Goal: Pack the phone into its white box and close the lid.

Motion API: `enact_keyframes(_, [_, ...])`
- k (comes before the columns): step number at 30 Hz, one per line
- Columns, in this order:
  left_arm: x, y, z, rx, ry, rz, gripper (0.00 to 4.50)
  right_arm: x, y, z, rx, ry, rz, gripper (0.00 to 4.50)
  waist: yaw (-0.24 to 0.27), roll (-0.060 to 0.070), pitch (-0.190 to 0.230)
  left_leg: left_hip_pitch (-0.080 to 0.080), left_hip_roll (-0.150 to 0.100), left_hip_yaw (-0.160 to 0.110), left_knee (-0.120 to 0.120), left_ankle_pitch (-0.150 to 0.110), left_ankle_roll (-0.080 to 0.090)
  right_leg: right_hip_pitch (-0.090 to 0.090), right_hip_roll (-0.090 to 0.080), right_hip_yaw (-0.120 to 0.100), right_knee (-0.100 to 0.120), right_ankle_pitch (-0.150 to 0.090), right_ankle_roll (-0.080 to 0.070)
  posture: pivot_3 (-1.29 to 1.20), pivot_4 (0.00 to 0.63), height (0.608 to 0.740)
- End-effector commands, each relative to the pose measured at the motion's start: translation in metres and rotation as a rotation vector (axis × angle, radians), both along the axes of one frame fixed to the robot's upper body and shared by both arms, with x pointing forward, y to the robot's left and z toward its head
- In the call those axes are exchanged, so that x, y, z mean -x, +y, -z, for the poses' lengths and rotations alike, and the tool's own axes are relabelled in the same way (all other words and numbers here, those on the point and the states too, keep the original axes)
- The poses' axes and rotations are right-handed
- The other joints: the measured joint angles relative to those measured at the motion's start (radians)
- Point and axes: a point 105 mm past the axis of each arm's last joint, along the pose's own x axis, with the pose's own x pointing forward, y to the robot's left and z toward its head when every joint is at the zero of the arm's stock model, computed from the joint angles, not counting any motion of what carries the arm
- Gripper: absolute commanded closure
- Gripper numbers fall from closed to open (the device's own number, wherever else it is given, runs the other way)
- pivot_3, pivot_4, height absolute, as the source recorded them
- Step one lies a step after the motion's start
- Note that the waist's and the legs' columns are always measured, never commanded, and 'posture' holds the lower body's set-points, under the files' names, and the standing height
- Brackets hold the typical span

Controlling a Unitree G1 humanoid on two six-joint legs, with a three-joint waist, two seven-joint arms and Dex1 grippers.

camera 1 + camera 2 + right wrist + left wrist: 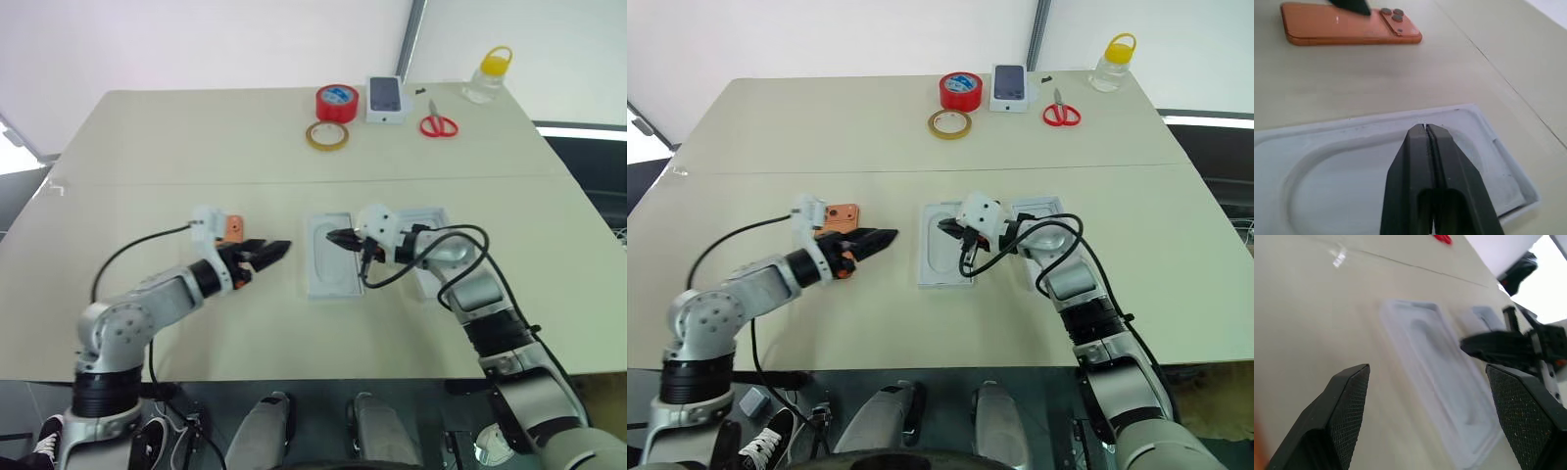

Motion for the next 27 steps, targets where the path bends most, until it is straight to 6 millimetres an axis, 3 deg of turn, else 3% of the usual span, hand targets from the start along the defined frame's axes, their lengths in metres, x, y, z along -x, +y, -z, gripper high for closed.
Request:
enact_keyframes(1, [0.0,0.023,-0.017,-0.113,-0.156,-0.047,0.51,0.001,0.006,0.003,0.112,-0.072,-0.046,4.48,0.0,0.0,0.0,0.0,0.0,0.0,0.0,0.0,0.0,0.0,0.0,0.0,0.0,0.0,0.0,0.0,0.15,0.74])
enact_keyframes(6, [0.002,0.049,0.005,-0.289,-0.141,-0.068,0.51,0.011,-0.001,0.024,0.274,-0.062,-0.121,4.48,0.0,0.0,0.0,0.0,0.0,0.0,-0.003,0.0,0.0,-0.001,0.0,0.0,-0.002,0.0,0.0,0.0,0.15,0.74])
enact_keyframes(11, [-0.002,0.062,-0.001,-0.258,-0.148,-0.126,0.51,0.008,-0.005,0.02,0.297,-0.085,-0.121,4.48,0.0,0.0,0.0,0.001,0.0,-0.001,-0.003,-0.002,0.004,0.0,0.0,-0.001,-0.001,0.0,0.0,0.0,0.15,0.74])
enact_keyframes(20, [-0.005,0.065,-0.003,-0.237,-0.135,-0.143,0.51,0.007,-0.009,0.014,0.337,-0.095,-0.131,4.48,-0.001,0.0,0.0,0.0,0.0,-0.001,-0.004,-0.001,0.001,0.0,0.0,-0.001,-0.001,0.0,0.0,0.0,0.15,0.74])
enact_keyframes(27, [-0.008,0.066,-0.004,-0.213,-0.126,-0.154,0.51,0.014,0.007,0.004,0.248,-0.07,-0.151,4.48,-0.003,0.0,0.0,0.0,0.0,-0.001,-0.004,-0.001,0.001,-0.001,0.0,-0.001,-0.001,0.0,0.0,0.0,0.15,0.74])
